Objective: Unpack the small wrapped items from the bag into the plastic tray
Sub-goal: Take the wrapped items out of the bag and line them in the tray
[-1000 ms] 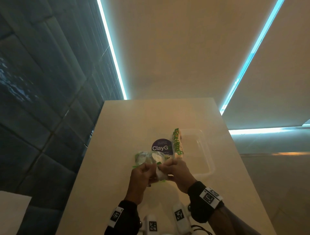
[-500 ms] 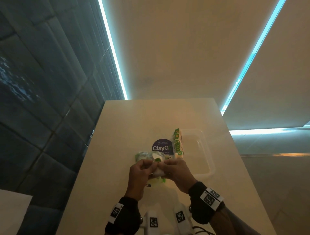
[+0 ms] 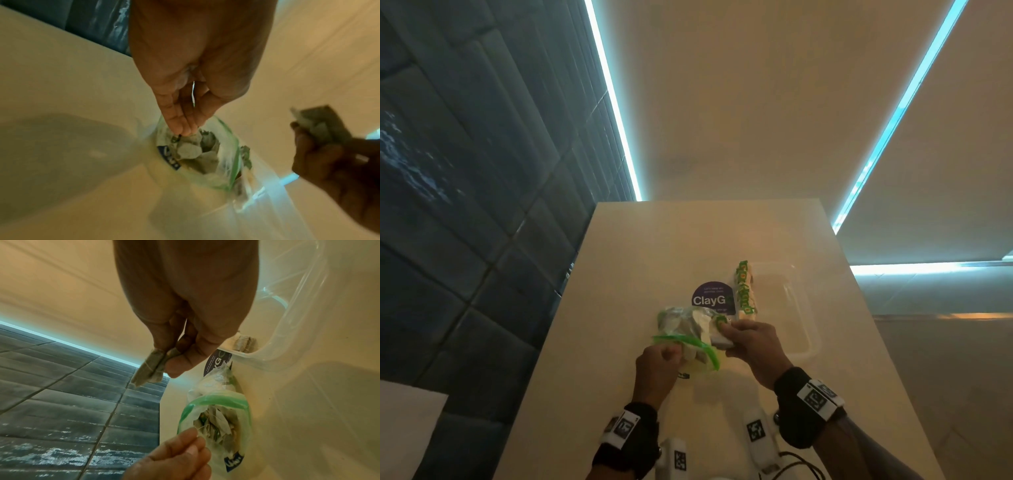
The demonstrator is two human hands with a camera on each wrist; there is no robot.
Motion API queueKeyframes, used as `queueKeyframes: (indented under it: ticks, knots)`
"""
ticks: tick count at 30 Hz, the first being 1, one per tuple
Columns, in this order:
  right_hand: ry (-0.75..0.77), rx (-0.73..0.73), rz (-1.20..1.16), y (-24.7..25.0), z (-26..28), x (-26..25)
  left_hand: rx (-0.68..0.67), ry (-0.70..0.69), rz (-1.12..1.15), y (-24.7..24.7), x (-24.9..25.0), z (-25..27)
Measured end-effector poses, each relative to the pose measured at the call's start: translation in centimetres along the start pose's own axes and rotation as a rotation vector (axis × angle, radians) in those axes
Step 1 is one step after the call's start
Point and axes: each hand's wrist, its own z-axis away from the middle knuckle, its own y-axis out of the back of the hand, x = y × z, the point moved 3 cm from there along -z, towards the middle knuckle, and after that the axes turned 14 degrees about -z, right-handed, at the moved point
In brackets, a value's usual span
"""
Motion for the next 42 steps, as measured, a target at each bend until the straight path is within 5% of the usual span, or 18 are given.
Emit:
queueKeyframes:
  ticks: [5,14,30,42]
  knots:
    - [-0.016,0.016,0.003,0.8,-0.4,0.0,-0.055,-0.287,-0.268,-1.5,1.1,0.4]
    - [-0.04,0.011,-0.006,2.0,-0.4,-0.5,-0.102,-0.331,-0.586,-2.9,1.7,-0.6]
    - [-0.069,-0.011,0.042,1.6,-0.9,0.3,-0.027,-0.112,-0.172,0.3,0.3,-1.0]
    - [0.074,-0.011,0.18,0.1,-1.0,0.5,-0.174,-0.183,0.179,4.5,2.5,-0.1]
